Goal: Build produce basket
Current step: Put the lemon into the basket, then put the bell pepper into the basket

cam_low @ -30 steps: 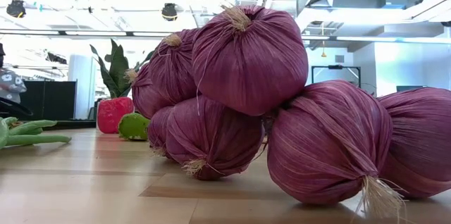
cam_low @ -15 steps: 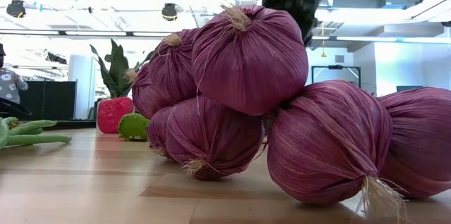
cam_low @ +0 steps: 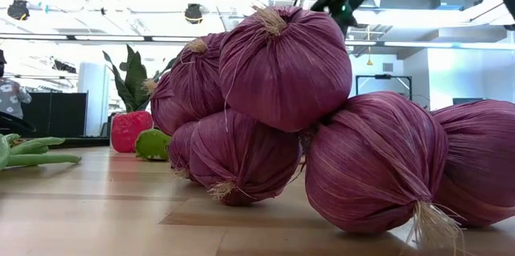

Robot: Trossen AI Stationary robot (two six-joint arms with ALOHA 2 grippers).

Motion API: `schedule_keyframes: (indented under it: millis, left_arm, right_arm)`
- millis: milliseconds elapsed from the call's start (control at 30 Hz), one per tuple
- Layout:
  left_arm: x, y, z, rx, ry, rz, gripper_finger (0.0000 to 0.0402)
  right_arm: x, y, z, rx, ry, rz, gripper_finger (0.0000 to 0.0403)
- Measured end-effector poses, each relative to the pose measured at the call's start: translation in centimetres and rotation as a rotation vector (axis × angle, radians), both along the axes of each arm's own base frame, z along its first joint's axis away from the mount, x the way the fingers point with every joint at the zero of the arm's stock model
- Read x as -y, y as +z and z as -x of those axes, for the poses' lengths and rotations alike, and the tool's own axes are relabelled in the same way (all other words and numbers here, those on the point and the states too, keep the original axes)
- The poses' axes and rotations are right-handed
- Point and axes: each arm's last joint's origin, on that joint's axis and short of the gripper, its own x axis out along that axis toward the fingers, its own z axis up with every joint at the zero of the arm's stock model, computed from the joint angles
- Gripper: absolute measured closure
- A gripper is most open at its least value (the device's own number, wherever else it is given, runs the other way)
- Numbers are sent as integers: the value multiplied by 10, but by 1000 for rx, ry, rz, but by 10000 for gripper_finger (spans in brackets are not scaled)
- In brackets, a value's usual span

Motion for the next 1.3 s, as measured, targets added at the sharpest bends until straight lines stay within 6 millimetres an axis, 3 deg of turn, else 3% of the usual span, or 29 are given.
schedule_keyframes:
  millis: [133, 333, 567, 733, 900, 1100, 1300]
  left_arm:
    - [0, 0, 0, 0, 0, -1, 152]
    - [0, 0, 0, 0, 0, -1, 152]
    - [0, 0, 0, 3, 5, 1, 152]
    - [0, 0, 0, 8, 10, 4, 152]
    - [0, 0, 0, 23, 31, 12, 152]
    - [-1, 0, 0, 99, 153, 10, 152]
    - [2, -30, 12, 58, 225, 27, 152]
  right_arm:
    - [7, -13, -4, -15, -5, -8, 291]
    - [-3, -22, -10, -49, 59, -10, 287]
    - [-20, -13, -13, -164, 65, 50, 112]
    - [-25, 5, -16, -218, 44, 101, 52]
    - [-40, 32, -24, -233, 38, 133, 53]
    - [-76, 67, -30, -266, 102, 134, 77]
    - [-103, 99, -26, -344, 109, 245, 85]
